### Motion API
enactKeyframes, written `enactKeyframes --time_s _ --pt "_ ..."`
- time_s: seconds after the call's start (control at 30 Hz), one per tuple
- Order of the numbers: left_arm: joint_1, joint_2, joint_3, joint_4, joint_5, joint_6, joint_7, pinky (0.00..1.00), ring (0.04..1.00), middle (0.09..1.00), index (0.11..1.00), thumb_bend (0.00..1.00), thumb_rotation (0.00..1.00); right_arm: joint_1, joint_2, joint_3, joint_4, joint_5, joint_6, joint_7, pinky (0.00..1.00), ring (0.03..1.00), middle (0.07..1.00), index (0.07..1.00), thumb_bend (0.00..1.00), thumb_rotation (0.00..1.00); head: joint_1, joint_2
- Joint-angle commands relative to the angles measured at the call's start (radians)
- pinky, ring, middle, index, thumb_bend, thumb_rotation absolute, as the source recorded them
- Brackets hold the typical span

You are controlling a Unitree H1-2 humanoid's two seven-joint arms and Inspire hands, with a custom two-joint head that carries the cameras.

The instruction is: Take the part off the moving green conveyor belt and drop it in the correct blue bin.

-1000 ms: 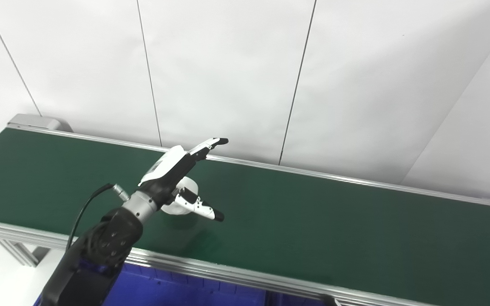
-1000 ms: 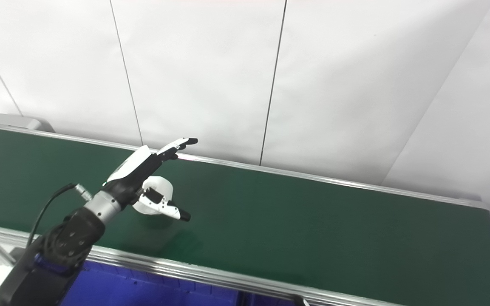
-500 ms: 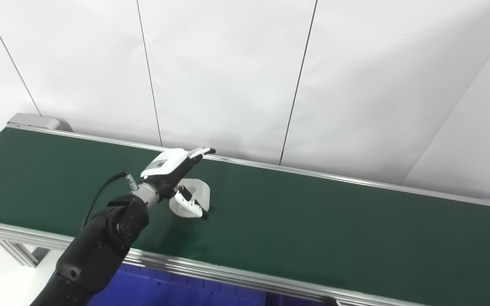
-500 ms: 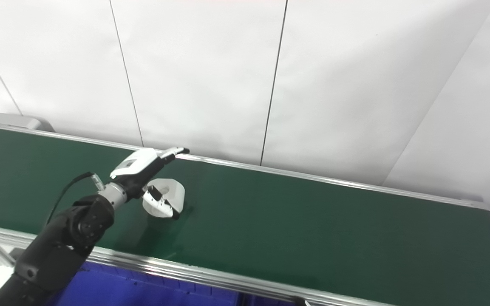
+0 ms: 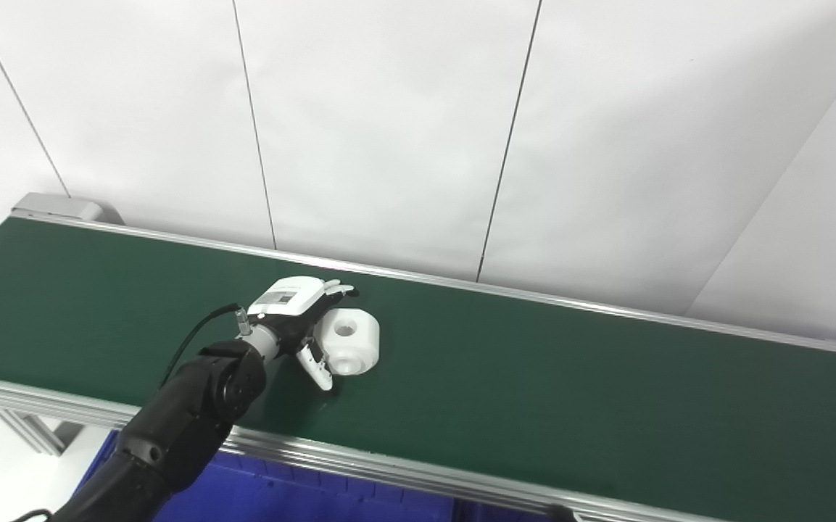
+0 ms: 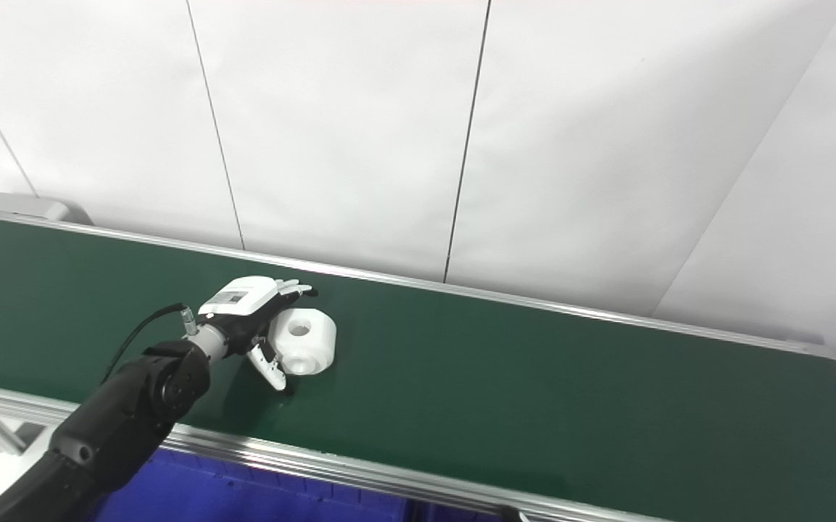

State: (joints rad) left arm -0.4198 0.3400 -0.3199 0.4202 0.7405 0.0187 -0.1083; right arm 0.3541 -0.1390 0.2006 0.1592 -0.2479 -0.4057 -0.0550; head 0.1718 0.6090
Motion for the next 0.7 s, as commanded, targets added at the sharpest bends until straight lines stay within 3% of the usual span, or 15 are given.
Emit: enactKeyframes --time_s 0.0,0.07,0.1,0.2,0.37,0.43,0.5,0.53,0.57,0.67 --pt "-0.034 -0.017 0.019 0.024 -0.026 -0.039 0.086 0.50 0.555 0.661 0.655 0.60 0.00 -0.002 -0.002 0.004 -0.033 0.013 -0.064 -0.023 0.82 0.872 0.894 0.919 0.87 0.35 0.001 -0.001" --pt "-0.034 -0.025 0.018 0.043 -0.032 -0.062 0.113 0.41 0.424 0.519 0.568 0.52 0.00 0.000 -0.001 0.004 -0.036 0.008 -0.064 -0.029 0.81 0.870 0.894 0.918 0.87 0.35 0.000 0.001" --pt "-0.032 -0.029 0.022 0.047 -0.048 -0.079 0.119 0.40 0.407 0.497 0.556 0.51 0.00 0.001 0.000 0.004 -0.039 0.010 -0.064 -0.029 0.81 0.870 0.894 0.918 0.87 0.35 -0.001 0.003" --pt "-0.027 -0.042 0.038 0.059 -0.102 -0.125 0.140 0.46 0.441 0.526 0.492 0.50 0.00 0.003 0.002 0.004 -0.042 0.013 -0.064 -0.029 0.82 0.871 0.895 0.919 0.87 0.34 -0.002 0.006" --pt "-0.017 -0.068 0.080 0.066 -0.194 -0.171 0.157 0.47 0.447 0.535 0.479 0.50 0.00 0.002 0.002 0.008 -0.041 0.022 -0.063 -0.028 0.82 0.872 0.896 0.919 0.86 0.33 -0.004 0.008" --pt "-0.008 -0.083 0.108 0.055 -0.233 -0.168 0.155 0.41 0.421 0.513 0.498 0.50 0.00 0.001 0.002 0.009 -0.042 0.026 -0.063 -0.024 0.82 0.874 0.898 0.920 0.86 0.32 -0.006 0.009" --pt "-0.002 -0.093 0.129 0.044 -0.262 -0.167 0.155 0.28 0.360 0.453 0.523 0.50 0.00 0.000 0.002 0.008 -0.042 0.027 -0.062 -0.021 0.83 0.880 0.895 0.920 0.86 0.32 -0.009 0.009" --pt "0.004 -0.096 0.141 0.038 -0.281 -0.178 0.158 0.27 0.358 0.452 0.524 0.50 0.00 0.001 0.002 0.008 -0.043 0.024 -0.062 -0.023 0.83 0.880 0.895 0.920 0.86 0.32 -0.012 0.012" --pt "0.009 -0.096 0.151 0.032 -0.295 -0.186 0.160 0.34 0.387 0.476 0.515 0.50 0.00 0.001 0.001 0.009 -0.043 0.019 -0.063 -0.026 0.83 0.879 0.894 0.920 0.86 0.32 -0.016 0.015" --pt "0.030 -0.094 0.178 0.003 -0.339 -0.200 0.155 0.40 0.416 0.507 0.502 0.50 0.00 0.003 0.004 0.008 -0.047 0.008 -0.062 -0.030 0.82 0.874 0.895 0.920 0.86 0.32 -0.026 0.022"
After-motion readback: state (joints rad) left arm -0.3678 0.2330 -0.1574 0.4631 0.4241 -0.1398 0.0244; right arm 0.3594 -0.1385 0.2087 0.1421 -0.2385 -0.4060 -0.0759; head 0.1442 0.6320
